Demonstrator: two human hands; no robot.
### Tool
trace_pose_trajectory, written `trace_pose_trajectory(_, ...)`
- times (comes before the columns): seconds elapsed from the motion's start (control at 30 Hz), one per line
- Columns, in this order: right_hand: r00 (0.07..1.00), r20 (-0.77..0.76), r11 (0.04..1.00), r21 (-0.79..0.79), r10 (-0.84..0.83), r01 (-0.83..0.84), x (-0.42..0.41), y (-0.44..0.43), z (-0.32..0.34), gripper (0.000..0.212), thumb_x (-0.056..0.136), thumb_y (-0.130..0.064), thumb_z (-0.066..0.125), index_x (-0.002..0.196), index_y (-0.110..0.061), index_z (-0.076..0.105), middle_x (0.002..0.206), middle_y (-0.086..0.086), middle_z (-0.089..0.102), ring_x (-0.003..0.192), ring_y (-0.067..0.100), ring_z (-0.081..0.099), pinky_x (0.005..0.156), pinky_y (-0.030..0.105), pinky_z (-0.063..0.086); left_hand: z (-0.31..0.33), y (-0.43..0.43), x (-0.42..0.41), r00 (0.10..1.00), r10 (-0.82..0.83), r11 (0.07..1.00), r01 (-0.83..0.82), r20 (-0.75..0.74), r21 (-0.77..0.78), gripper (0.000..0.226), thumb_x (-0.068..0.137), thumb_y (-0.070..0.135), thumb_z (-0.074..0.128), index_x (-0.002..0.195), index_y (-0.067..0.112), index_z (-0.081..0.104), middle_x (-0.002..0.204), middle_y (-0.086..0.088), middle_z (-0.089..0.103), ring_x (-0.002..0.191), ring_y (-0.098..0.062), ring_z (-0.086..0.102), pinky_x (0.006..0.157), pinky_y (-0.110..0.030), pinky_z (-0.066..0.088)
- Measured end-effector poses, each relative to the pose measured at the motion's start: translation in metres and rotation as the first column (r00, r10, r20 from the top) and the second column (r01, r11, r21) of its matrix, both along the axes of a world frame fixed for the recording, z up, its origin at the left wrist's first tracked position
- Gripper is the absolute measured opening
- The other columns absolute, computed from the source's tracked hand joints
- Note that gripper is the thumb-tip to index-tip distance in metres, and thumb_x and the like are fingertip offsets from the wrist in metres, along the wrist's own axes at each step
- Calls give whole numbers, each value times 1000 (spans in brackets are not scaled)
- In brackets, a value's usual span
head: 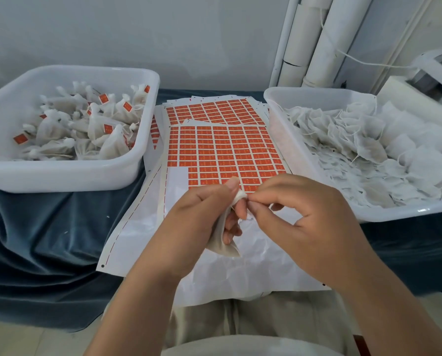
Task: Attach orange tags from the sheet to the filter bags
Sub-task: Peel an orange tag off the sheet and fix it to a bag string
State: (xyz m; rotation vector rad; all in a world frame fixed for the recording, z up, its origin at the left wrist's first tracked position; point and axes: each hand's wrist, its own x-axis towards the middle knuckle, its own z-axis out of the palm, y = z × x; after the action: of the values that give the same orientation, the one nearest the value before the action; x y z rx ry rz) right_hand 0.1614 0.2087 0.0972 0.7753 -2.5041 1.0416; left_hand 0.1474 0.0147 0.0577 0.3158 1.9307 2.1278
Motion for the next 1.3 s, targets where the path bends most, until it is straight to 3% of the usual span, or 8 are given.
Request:
trace_pose_trajectory(0.1,998,-48,997,73,-36,40,0,-1,-1,15,93,-18,67,85,-26,77,86,-16,68,87,9,65,75,23,50,0,-4,-1,999,-41,996,39,-24,-78,52,98,64,49,69,26,70,62,3,57,62,-15,59,80,-34,56)
trace_pose_trajectory(0.17,999,-24,999,34,-41,42,0,-1,-1,14,91,-19,67,84,-27,75,84,-14,68,87,13,66,74,24,50,0,-3,-1,997,-79,997,79,-9,22,49,99,58,51,68,24,69,59,2,54,57,-16,55,77,-33,55)
trace_pose_trajectory(0.33,856,454,930,-360,246,-76,-4,3,8,13,89,-30,67,79,-34,75,80,-8,72,78,5,66,74,18,53,0,5,1,927,-352,837,250,128,486,44,106,40,51,70,18,64,55,8,51,46,-4,49,69,-26,51)
trace_pose_trajectory(0.53,904,400,986,-121,152,-112,-5,17,12,10,95,-36,64,89,-38,71,89,-14,71,86,9,68,73,14,50,1,8,2,885,-434,756,255,170,603,47,110,36,44,72,17,64,57,9,51,45,-1,49,69,-24,50)
trace_pose_trajectory(0.73,998,-13,997,23,-69,69,-5,7,5,8,96,-20,73,89,-25,72,88,-15,67,88,11,64,74,20,49,1,11,2,891,-425,762,257,158,595,46,110,35,44,73,16,64,58,8,50,45,-1,47,68,-25,50)
trace_pose_trajectory(0.9,1000,-20,999,-41,-23,22,-2,0,1,11,95,-20,69,91,-25,77,88,-16,68,90,12,66,74,16,47,0,9,1,942,-311,837,208,129,506,45,107,39,48,72,17,66,56,8,49,45,-3,47,68,-26,50)
trace_pose_trajectory(1.1,1000,-16,1000,4,23,-23,-1,1,2,14,96,-19,67,90,-25,79,90,-15,69,91,13,67,75,24,50,-1,5,0,994,-110,978,105,22,179,47,102,52,52,70,21,68,58,4,50,51,-12,48,74,-34,53)
trace_pose_trajectory(1.3,998,-2,997,-24,-68,67,1,-3,0,15,88,-25,64,81,-29,76,82,-14,68,85,11,64,69,21,49,0,4,1,996,-85,994,85,6,70,48,101,55,51,72,22,70,60,3,53,53,-13,51,79,-41,53)
